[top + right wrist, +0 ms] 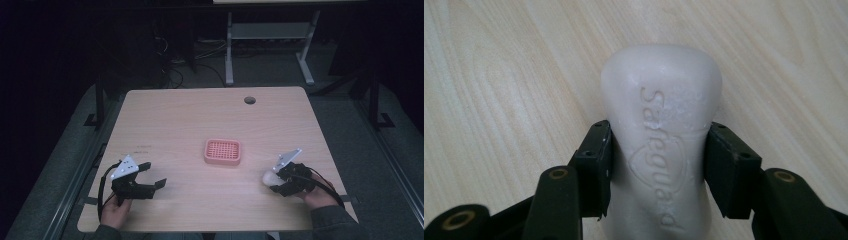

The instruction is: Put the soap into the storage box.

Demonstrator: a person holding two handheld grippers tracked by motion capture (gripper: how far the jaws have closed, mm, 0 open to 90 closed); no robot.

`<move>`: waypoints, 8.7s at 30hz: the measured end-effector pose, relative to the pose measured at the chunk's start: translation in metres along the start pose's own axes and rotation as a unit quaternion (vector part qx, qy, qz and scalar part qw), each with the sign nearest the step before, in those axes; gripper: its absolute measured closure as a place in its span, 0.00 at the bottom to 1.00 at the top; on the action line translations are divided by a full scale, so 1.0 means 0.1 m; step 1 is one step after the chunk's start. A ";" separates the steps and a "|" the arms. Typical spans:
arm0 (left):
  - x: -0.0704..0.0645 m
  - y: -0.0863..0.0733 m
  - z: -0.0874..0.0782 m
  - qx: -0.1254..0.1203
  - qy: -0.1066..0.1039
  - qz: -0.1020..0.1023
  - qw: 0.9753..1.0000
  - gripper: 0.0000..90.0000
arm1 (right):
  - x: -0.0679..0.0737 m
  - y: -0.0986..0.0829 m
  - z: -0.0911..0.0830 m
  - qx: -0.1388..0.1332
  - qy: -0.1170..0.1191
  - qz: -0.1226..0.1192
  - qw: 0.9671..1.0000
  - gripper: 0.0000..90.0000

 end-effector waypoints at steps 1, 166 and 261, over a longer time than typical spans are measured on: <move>0.00 0.00 0.00 -0.001 0.000 -0.001 1.000 0.16 | 0.00 0.02 -0.01 0.001 0.001 -0.002 1.000 0.54; -0.02 0.02 0.01 0.000 -0.004 0.004 1.000 0.16 | -0.50 1.94 0.69 0.061 0.037 -0.115 0.991 0.54; -0.02 0.01 0.02 0.001 -0.003 0.005 1.000 0.16 | -0.29 1.16 0.22 -0.025 0.008 -0.027 0.999 0.33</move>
Point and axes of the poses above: each handheld gripper's, and its own axes: z roughly forward along the jaws, y roughly out of its top, x roughly to its left, the point moved 2 cm from there along z, roughly forward along the jaws, and after that the axes turned 8 degrees about -z, right-handed, at the moved point
